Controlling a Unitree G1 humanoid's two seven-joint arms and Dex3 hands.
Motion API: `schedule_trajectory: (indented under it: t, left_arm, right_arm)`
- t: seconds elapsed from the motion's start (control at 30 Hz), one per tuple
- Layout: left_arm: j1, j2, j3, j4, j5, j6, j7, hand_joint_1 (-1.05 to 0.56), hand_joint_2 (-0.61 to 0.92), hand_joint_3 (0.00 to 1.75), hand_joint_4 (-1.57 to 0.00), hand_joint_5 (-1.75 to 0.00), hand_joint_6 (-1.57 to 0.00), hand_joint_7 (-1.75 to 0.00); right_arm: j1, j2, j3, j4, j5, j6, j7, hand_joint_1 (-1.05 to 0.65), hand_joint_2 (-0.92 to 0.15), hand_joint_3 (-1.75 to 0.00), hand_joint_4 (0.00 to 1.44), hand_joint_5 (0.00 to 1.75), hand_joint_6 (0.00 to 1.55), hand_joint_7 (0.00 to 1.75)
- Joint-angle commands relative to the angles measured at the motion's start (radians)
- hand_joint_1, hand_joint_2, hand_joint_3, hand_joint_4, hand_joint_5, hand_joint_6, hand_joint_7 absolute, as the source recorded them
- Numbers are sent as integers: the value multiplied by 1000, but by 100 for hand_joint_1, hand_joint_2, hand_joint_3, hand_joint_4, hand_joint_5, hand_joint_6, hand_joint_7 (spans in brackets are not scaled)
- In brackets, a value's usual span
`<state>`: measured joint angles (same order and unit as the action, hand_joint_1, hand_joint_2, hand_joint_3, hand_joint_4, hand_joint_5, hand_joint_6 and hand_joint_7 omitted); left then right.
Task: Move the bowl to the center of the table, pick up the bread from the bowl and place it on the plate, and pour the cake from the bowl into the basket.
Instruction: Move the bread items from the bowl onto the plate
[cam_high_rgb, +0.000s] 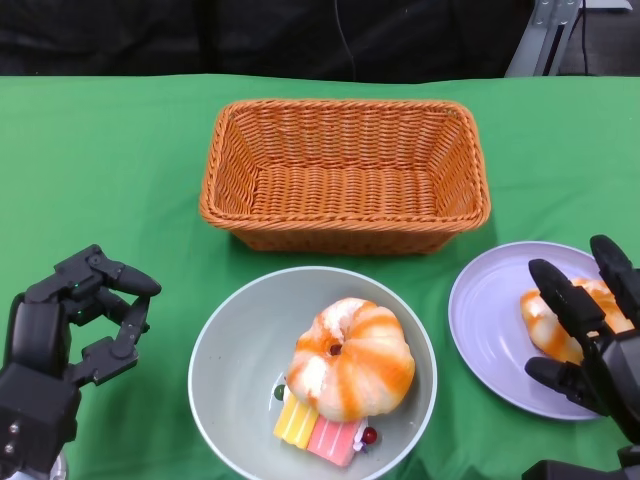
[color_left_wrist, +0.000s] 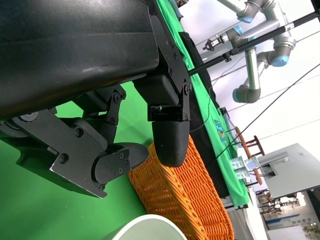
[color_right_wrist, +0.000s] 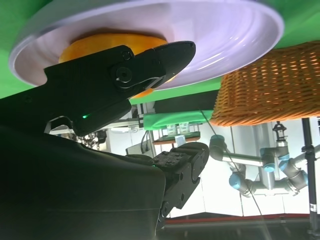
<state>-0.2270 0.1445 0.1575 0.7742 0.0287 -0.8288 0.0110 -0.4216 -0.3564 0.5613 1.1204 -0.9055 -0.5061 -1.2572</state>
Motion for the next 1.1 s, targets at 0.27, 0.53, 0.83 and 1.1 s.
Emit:
schedule_trajectory:
  t: [0.27, 0.53, 0.83, 1.1]
  left_arm:
    - [-5, 15, -1, 1, 0, -7, 2, -4, 61, 87, -82, -143, -82, -118]
    - [-20, 13, -4, 27, -2, -19, -3, -1, 63, 86, -82, -144, -82, -118]
    - [-42, 11, -16, 65, 17, -34, 17, -2, 62, 87, -83, -144, -82, -117]
    - [-46, 3, -22, 74, 21, -24, 26, -2, 62, 86, -82, -143, -82, -118]
  right_arm:
    - [31, -23, -26, -97, 43, -102, -13, -55, -91, -1, 23, 8, 50, 3]
    - [160, -47, -109, -505, 156, -129, 276, -63, -92, -13, 44, 16, 42, 0]
    - [329, -80, -176, -1139, 450, 52, 975, -68, -92, -10, 74, 28, 64, 8]
    - [344, -49, -222, -1357, 495, 190, 1266, -68, -92, -5, 71, 25, 60, 3]
